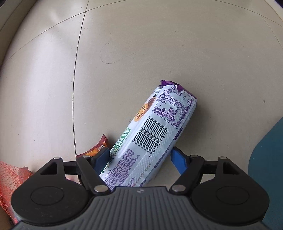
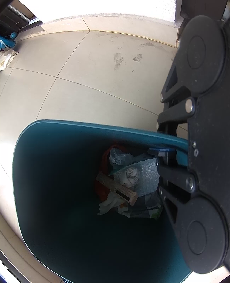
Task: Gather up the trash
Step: 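Carry the biscuit pack into the teal bin and open the left tool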
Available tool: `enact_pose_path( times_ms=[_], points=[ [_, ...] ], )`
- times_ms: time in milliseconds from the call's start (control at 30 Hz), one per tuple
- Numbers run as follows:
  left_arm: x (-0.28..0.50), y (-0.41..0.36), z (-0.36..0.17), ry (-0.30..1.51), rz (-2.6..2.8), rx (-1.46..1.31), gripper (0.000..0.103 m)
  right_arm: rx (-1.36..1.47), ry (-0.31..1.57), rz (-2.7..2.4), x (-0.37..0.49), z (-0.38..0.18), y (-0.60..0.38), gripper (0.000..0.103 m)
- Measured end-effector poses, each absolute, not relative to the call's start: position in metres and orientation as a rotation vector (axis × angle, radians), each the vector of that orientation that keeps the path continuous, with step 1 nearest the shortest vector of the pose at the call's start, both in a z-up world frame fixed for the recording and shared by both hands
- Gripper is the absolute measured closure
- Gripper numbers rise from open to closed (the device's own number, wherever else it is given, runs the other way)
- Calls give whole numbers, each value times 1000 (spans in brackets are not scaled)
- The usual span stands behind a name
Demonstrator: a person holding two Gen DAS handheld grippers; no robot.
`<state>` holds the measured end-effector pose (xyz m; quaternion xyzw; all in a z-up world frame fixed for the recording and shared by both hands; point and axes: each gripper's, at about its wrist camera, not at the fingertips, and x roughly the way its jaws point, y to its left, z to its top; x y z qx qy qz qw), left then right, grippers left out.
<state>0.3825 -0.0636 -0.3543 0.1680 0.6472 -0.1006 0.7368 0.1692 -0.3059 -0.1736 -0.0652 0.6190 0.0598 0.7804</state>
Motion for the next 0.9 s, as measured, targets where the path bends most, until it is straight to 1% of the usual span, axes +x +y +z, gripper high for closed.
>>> enact_pose_path(
  times_ms=[100,233,467,633,900],
  points=[
    [376,-57,-350,1414,-190,331,37,-130,1331,122,168,-173,-306,95],
    [363,-50,-341,1406,-158,288,38,-122,1322,115,166,-169,-308,96],
    [334,-24,-299,1350,-105,195,39,-101,1304,110,162,-163,-312,98],
    [309,-11,-252,1298,-86,155,39,-117,1292,103,161,-161,-310,98],
    [252,-10,-154,1164,-136,146,39,-81,1298,100,157,-160,-309,98]
  ],
)
